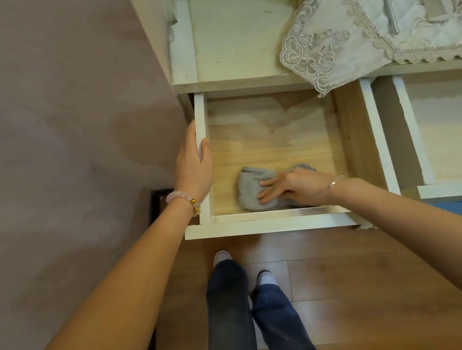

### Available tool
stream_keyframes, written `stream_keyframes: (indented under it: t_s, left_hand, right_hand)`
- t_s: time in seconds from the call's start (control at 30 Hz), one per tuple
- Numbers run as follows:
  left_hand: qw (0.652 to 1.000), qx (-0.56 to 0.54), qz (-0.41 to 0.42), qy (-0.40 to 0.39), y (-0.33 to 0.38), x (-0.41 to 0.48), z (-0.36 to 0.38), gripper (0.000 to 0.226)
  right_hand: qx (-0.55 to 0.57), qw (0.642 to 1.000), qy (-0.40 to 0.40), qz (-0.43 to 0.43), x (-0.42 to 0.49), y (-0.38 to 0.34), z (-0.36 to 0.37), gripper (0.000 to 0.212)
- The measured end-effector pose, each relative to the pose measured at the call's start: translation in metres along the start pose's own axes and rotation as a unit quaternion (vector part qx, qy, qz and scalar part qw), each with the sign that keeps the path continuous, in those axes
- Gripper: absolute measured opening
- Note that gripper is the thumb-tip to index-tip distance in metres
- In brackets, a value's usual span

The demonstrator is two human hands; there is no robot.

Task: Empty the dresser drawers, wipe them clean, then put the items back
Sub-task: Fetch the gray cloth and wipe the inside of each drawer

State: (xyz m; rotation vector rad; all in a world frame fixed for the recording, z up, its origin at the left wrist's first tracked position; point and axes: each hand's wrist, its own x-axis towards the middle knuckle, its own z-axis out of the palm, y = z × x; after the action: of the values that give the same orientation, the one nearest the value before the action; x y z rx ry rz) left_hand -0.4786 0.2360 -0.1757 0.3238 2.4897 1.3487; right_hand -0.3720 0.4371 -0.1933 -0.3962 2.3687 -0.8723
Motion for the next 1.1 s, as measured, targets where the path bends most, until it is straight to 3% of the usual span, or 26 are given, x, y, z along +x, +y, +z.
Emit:
stream_keyframes:
  t_s: [0.17,0.27,0.43,0.6,0.77,0.93,1.1]
  left_hand:
    - [1.0,0.0,-0.002,-0.008,0.002,-0.001,-0.001,0.046]
    - [1.0,0.0,-0.004,-0.009,0.003,-0.002,-0.001,0.047]
    - [1.0,0.003,-0.007,-0.007,0.003,-0.002,-0.002,0.046]
    - [1.0,0.003,-0.013,-0.005,0.005,-0.001,-0.002,0.045]
    - [1.0,0.002,0.003,0.0,0.005,-0.002,-0.002,0.045]
    - [1.0,0.001,-0.004,0.002,0.001,-0.002,-0.002,0.047]
    - [1.0,0.002,-0.002,-0.002,-0.003,0.0,-0.001,0.048]
  right_hand:
    - [-0.059,0.987,0.055,0.142,-0.059,0.039,-0.015,0.047]
    - [-0.092,0.975,0.075,0.187,-0.064,0.043,-0.014,0.046]
    - [-0.08,0.957,0.176,0.216,-0.054,0.038,-0.001,0.044]
    - [-0.097,0.947,0.199,0.233,-0.021,0.039,-0.019,0.044]
    - [-0.044,0.925,0.278,0.254,0.021,0.039,-0.032,0.043]
    - [-0.112,0.919,0.296,0.234,0.015,0.048,-0.024,0.047]
    - [-0.097,0.909,0.3,0.274,0.021,0.046,-0.009,0.054]
